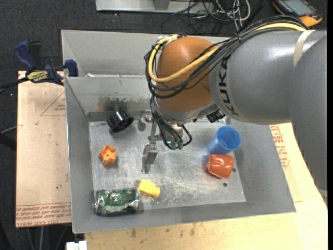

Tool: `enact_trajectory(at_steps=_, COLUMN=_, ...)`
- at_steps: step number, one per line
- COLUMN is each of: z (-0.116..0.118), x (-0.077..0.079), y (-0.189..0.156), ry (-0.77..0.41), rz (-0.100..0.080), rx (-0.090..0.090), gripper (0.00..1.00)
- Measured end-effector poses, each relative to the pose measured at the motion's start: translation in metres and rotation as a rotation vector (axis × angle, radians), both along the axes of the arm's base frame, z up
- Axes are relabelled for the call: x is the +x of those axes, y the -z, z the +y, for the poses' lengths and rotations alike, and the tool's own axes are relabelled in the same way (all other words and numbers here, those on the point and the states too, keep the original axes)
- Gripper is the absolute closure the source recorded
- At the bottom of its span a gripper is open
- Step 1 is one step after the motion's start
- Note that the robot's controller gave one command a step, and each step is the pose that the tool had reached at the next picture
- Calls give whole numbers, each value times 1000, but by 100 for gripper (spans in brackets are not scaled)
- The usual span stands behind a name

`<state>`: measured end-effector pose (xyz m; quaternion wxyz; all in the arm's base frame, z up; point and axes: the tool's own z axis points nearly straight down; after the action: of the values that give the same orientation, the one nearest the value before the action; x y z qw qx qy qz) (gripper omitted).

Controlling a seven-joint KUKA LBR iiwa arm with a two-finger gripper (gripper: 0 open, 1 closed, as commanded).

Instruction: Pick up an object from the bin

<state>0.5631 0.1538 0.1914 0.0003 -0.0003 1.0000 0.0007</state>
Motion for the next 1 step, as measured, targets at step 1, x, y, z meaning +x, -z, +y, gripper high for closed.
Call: enact_trajectory(at_steps=1, z=-3, x=-14, y=15, ry=-58, rz=-9, rx=1, gripper=0)
